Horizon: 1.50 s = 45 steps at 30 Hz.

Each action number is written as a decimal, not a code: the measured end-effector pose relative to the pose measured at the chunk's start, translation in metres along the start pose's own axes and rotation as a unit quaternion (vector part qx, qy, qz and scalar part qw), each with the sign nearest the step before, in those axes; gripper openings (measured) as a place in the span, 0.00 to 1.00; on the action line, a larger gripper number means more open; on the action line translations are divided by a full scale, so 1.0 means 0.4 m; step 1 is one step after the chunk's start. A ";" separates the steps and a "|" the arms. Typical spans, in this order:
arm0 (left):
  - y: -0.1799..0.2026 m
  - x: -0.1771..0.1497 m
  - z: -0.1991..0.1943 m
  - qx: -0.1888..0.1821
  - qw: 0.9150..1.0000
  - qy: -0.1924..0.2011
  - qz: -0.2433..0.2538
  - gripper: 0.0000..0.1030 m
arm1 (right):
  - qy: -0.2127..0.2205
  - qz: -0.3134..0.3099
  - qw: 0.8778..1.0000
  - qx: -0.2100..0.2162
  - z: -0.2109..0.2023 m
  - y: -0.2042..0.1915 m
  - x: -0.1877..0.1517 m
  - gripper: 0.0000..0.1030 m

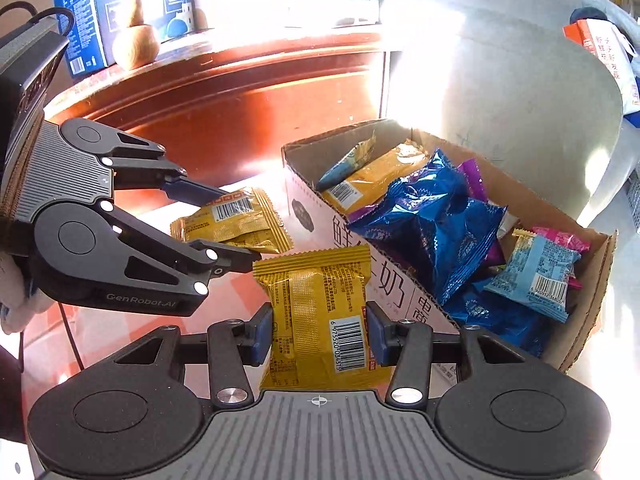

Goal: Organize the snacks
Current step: 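Lift both yellow bags and carry them over the box, then open both grippers to drop the yellow bags into the box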

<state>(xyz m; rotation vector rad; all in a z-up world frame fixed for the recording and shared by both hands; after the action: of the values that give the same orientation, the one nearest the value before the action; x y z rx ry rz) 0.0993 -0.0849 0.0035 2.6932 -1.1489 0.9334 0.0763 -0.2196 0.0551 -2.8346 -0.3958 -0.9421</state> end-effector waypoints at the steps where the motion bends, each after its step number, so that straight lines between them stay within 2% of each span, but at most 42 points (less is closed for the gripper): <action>1: -0.001 0.006 -0.007 0.001 1.000 0.005 -0.001 0.49 | 0.006 0.002 1.000 -0.001 -0.010 0.004 0.004 0.45; 10: -0.029 0.102 -0.093 0.014 0.996 0.081 -0.043 0.49 | 0.085 0.047 0.995 -0.022 -0.119 0.067 0.062 0.45; 13: -0.037 0.130 -0.113 0.019 0.993 0.101 -0.058 0.49 | 0.115 0.072 0.990 -0.034 -0.157 0.102 0.080 0.45; 17: -0.043 0.170 -0.119 0.043 0.990 0.117 -0.065 0.49 | 0.150 0.109 0.981 -0.049 -0.196 0.159 0.106 0.45; 19: -0.045 0.187 -0.118 0.035 0.989 0.120 -0.075 0.49 | 0.163 0.133 0.976 -0.053 -0.208 0.188 0.112 0.45; 22: -0.042 0.215 -0.107 0.018 0.988 0.123 -0.094 0.49 | 0.174 0.163 0.969 -0.065 -0.218 0.225 0.116 0.45; 35: -0.047 0.325 0.006 0.019 0.983 0.119 -0.139 0.49 | 0.173 0.261 0.946 -0.082 -0.172 0.319 0.106 0.45; 37: -0.059 0.336 0.036 0.023 0.980 0.119 -0.159 0.53 | 0.170 0.288 0.939 -0.078 -0.143 0.341 0.107 0.46; 38: -0.064 0.339 0.053 0.021 0.979 0.120 -0.165 0.57 | 0.168 0.306 0.934 -0.075 -0.122 0.354 0.103 0.47; 39: -0.064 0.337 0.069 0.018 0.979 0.115 -0.168 0.73 | 0.163 0.320 0.930 -0.075 -0.105 0.368 0.096 0.47; 41: -0.060 0.330 0.093 0.021 0.980 0.096 -0.172 0.88 | 0.150 0.354 0.919 -0.087 -0.082 0.390 0.076 0.61; 42: -0.054 0.328 0.094 0.025 0.981 0.095 -0.168 0.88 | 0.148 0.364 0.915 -0.087 -0.079 0.395 0.068 0.68; 43: -0.045 0.329 0.089 0.027 0.983 0.095 -0.158 0.89 | 0.148 0.366 0.915 -0.082 -0.077 0.393 0.065 0.69; 45: -0.032 0.328 0.070 0.041 0.984 0.094 -0.144 0.97 | 0.144 0.356 0.919 -0.090 -0.085 0.383 0.067 0.72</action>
<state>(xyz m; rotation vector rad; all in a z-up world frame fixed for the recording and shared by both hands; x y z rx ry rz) 0.1925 -0.1669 0.0557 2.6635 -0.6772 1.1726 0.1214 -0.3675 0.0924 -2.5655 0.7403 -1.2111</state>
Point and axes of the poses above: each gripper's, at about its wrist camera, not at the fingertips, and z roughly the way its jaws point, y to its right, x to its top, the point moved 6 cm from there along z, roughly the way its jaws point, and after that the axes turned 8 degrees about -y, right-handed, at the moved point
